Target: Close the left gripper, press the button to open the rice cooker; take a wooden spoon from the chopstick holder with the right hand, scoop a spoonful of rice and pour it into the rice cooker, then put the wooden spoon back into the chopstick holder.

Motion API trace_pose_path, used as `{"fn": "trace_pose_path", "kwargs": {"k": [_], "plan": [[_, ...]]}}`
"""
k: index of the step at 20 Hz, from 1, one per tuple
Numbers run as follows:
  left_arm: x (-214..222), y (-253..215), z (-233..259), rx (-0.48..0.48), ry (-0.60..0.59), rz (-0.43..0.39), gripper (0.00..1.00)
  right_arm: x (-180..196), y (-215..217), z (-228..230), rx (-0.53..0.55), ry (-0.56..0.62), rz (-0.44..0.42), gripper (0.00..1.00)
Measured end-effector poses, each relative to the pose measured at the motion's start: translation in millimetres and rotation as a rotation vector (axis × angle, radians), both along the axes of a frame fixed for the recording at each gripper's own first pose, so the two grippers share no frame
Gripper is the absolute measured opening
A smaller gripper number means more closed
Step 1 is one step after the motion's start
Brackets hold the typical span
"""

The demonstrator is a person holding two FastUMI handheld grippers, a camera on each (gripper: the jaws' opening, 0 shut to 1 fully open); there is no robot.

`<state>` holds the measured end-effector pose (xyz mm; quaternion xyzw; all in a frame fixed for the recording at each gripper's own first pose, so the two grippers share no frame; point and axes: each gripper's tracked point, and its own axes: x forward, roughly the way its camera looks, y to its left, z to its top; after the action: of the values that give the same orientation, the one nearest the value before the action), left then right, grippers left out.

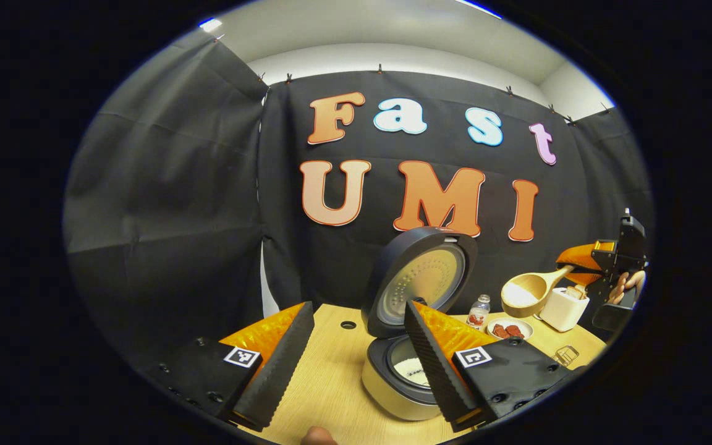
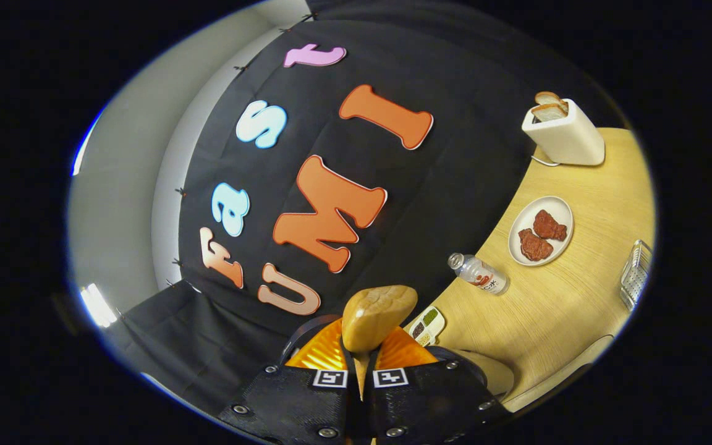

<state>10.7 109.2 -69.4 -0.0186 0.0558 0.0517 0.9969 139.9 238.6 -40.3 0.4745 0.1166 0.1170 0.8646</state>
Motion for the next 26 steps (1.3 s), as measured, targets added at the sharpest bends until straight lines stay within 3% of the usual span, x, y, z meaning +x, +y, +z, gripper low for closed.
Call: {"fn": "trace_pose_path", "kwargs": {"k": [6,26], "plan": [[3.5,9.4,-5.2,0.049,0.002,0.025,0.99,11.7,29.1,2.4,-0.115,-0.028,0.040,0.01],[1.5,-1.0,-4.9,0.038,0.001,-0.030,0.98,11.7,47.5,13.6,-0.346,-0.128,0.066,0.01]]}}
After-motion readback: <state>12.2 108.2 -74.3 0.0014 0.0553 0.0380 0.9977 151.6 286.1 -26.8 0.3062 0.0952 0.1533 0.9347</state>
